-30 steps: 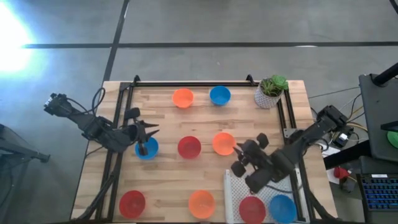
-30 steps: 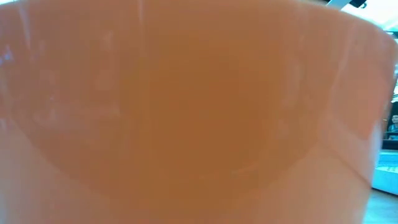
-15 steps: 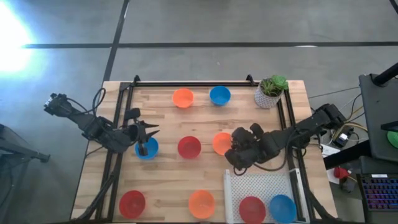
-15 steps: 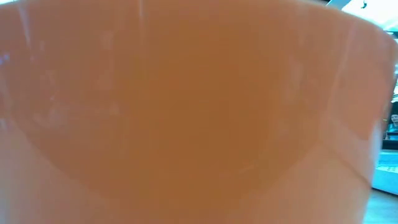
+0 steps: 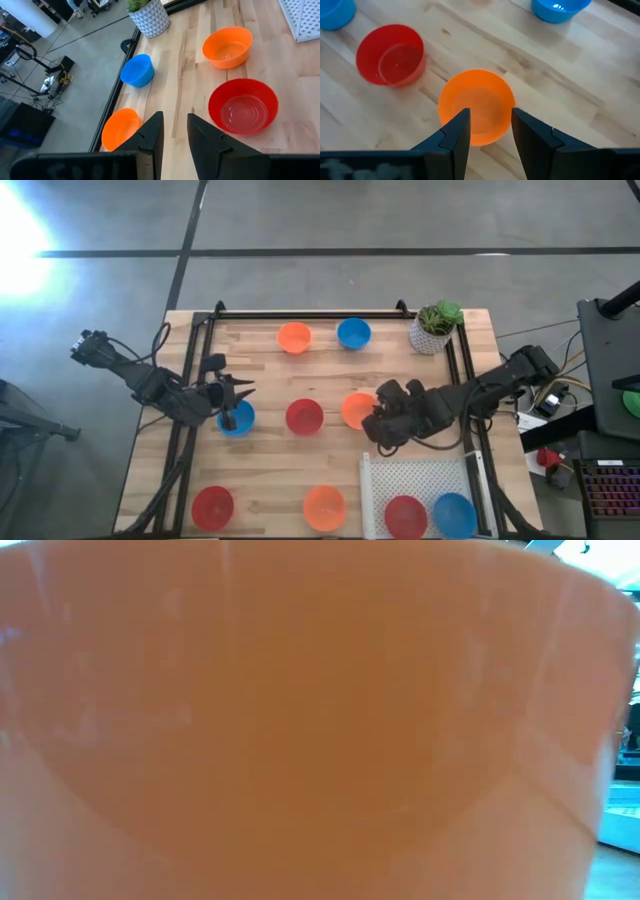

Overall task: Pick & Place Mini bowls
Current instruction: Put the middle orange bowl on the shelf

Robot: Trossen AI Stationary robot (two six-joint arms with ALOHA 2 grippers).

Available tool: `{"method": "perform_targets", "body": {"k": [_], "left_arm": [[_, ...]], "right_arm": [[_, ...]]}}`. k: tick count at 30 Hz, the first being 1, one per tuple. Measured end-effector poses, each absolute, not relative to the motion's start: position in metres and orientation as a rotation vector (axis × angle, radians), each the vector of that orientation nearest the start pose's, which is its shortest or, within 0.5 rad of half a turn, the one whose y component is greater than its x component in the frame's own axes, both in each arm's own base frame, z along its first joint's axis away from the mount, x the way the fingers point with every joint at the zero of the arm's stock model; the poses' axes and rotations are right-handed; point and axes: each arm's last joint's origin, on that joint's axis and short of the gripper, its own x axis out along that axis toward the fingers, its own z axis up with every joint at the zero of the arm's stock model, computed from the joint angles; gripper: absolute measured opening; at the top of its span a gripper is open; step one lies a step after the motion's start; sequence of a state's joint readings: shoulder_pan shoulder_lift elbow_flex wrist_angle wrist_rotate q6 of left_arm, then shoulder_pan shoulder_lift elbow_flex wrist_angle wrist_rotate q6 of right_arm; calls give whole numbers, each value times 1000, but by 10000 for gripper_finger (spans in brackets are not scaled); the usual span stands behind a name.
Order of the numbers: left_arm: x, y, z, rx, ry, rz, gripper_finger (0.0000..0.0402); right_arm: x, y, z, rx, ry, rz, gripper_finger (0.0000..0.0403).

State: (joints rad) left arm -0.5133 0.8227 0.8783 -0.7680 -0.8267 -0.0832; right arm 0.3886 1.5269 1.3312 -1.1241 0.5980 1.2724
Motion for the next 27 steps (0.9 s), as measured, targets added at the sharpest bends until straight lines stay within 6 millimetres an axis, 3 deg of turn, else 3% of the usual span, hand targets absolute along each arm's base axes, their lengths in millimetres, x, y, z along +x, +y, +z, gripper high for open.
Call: {"method": "perform_targets", "body": {"k": [16, 27], "left_arm": [[138, -53, 312, 352, 556, 329, 85], [138, -54, 312, 325, 551, 335, 85]], "right_arm": [[272, 80, 290, 558, 809, -879, 141], [276, 51, 278, 693, 970, -894, 146]]}}
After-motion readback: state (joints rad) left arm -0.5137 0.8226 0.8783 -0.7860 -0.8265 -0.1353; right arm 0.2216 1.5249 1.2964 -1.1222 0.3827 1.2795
